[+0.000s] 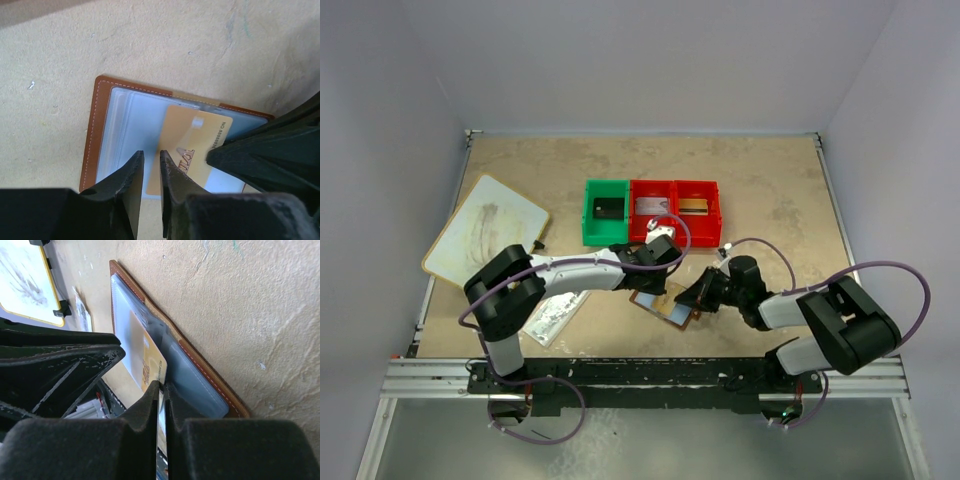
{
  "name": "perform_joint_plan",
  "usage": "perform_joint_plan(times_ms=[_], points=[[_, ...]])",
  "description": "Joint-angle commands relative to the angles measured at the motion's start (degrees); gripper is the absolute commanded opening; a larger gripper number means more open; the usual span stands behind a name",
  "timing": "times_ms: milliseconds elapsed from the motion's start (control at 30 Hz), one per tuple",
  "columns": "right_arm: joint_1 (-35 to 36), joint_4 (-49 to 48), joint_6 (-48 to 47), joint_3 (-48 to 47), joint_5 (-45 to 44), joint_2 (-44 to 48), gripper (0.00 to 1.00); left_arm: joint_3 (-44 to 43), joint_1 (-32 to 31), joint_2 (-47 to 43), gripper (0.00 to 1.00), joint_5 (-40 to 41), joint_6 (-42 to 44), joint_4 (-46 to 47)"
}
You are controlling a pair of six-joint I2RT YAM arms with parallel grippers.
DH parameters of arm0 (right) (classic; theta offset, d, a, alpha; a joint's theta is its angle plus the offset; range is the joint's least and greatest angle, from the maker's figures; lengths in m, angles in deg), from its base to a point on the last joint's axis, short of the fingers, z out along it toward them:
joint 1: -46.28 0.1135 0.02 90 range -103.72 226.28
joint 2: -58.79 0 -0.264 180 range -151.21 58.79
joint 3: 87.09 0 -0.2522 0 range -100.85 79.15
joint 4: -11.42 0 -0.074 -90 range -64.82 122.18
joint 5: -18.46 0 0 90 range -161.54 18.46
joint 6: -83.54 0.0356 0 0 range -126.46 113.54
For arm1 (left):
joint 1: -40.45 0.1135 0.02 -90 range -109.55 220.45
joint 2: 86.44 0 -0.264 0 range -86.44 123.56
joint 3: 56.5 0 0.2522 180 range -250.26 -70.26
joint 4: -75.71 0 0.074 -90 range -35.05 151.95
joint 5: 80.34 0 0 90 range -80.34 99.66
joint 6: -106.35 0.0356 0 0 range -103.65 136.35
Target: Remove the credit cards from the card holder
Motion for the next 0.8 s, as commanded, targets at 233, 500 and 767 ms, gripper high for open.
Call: perform_joint_plan(times_ms=[233, 500, 767], points=[[-0.3, -7.3, 2.2, 0.9, -1.3, -1.3, 0.20, 2.5, 0.1, 0.7, 0.10, -0.3, 1.3, 0.1], [-0.3, -15.4, 1.9, 1.3, 2.2, -4.0, 0.25, 2.5, 0.1, 1.1, 0.08, -0.2, 1.7, 0.0], [0.0, -17.4, 1.4, 1.2, 4.8, -8.2, 0.28, 2.4, 0.1, 1.0, 0.07, -0.1, 1.7, 0.0]])
